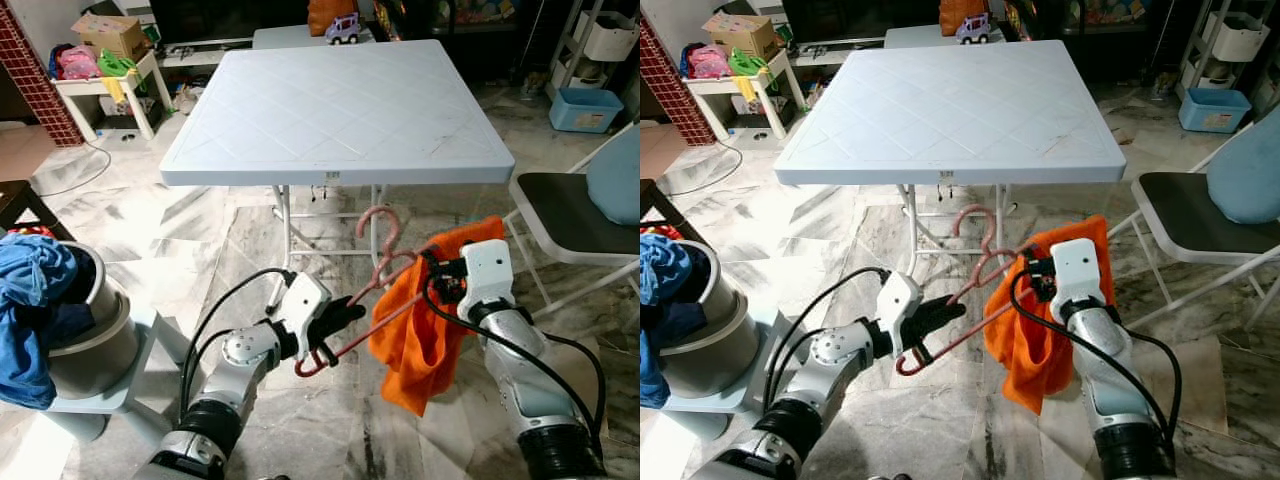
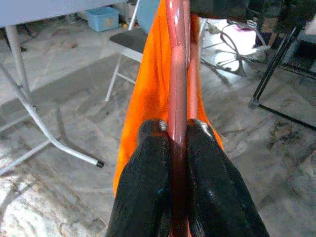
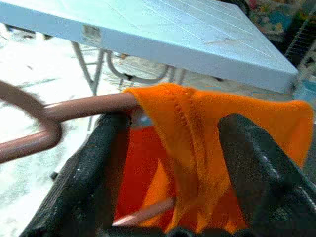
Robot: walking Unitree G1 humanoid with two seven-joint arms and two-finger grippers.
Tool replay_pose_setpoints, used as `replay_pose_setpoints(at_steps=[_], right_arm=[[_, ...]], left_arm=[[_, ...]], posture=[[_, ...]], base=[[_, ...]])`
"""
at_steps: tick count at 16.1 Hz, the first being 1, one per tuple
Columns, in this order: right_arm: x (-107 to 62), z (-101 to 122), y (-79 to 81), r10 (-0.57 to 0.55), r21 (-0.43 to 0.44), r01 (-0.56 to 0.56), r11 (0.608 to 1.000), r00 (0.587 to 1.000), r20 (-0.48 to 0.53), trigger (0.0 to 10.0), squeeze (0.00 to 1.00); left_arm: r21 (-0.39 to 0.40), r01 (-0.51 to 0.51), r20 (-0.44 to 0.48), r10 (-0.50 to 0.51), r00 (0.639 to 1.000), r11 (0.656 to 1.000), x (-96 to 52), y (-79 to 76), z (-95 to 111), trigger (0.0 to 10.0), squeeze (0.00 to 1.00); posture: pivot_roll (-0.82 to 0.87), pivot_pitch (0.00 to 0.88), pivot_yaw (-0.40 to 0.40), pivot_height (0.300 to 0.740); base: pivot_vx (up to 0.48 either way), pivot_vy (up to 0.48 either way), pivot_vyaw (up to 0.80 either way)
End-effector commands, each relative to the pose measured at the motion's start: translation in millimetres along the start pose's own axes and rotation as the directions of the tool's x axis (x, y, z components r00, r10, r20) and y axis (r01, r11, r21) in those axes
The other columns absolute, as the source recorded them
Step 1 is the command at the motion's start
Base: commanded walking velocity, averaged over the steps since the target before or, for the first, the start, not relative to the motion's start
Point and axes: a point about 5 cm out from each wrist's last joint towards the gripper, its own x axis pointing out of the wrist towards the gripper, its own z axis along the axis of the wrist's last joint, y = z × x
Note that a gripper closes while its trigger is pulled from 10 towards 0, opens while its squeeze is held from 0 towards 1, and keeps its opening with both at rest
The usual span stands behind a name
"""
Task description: Hang hanger
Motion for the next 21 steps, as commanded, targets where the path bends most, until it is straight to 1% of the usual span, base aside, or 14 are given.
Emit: replay_pose_setpoints(at_steps=[1,6,7,9,12,15,16,17,21], right_arm=[[4.5,5,-1.9,-0.017,-0.021,0.018,1.0,1.0,0.014,0.0,0.0],[9.5,-1,-3.3,-0.032,-0.05,0.03,0.998,0.999,-0.02,0.0,0.0],[9.9,-4,-4.0,-0.046,-0.055,0.044,0.998,0.998,-0.041,0.0,0.0],[9.8,-7,-8.5,-0.076,-0.074,0.073,0.995,0.996,-0.051,0.0,0.0],[8.4,-9,-18.6,-0.102,-0.071,0.098,0.993,0.994,-0.051,0.0,0.0],[6.9,-10,-22.4,-0.086,-0.044,0.084,0.996,0.995,-0.047,0.0,0.0],[5.7,-11,-23.3,-0.063,-0.033,0.062,0.998,0.996,-0.058,0.0,0.0],[4.1,-16,-24.8,-0.054,-0.04,0.051,0.998,0.995,-0.079,0.0,0.0],[1.0,-23,-36.7,-0.098,-0.031,0.095,0.995,0.989,-0.114,0.0,0.0]], left_arm=[[0.048,0.025,0.033,-0.026,0.999,0.999,0.6,-1.1,8,0.0,0.0],[0.06,0.08,0.046,-0.083,0.996,0.995,3.0,-9.2,11,0.0,0.0],[0.059,0.083,0.05,-0.086,0.995,0.995,3.3,-10.2,11,0.0,0.0],[0.057,0.086,0.049,-0.089,0.995,0.995,1.9,-10.5,11,0.0,0.0],[0.057,0.082,0.043,-0.085,0.995,0.995,0.0,-9.0,10,0.0,0.0],[0.061,0.082,0.038,-0.084,0.996,0.995,-0.4,-6.8,11,0.0,0.0],[0.064,0.082,0.038,-0.084,0.996,0.995,-0.2,-5.4,13,0.0,0.0],[0.066,0.081,0.038,-0.084,0.996,0.995,-0.3,-4.7,13,0.0,0.0],[0.074,0.086,0.04,-0.089,0.995,0.994,-0.6,-3.8,15,0.0,0.0]], posture=[[-0.13,0.04,0.066,0.74],[-0.13,0.044,0.064,0.74],[-0.13,0.043,0.063,0.74],[-0.13,0.046,0.06,0.74],[-0.13,0.045,0.063,0.74],[-0.13,0.042,0.066,0.74],[-0.13,0.043,0.067,0.74],[-0.13,0.043,0.066,0.74],[-0.13,0.043,0.065,0.74]], base=[[0.0,0.0,0.0],[0.0,0.0,0.0],[0.0,0.0,0.0],[0.0,0.0,0.0],[0.0,0.0,0.0],[0.0,0.0,0.0],[0.0,0.0,0.0],[0.0,0.0,0.0],[0.0,0.0,0.0]])
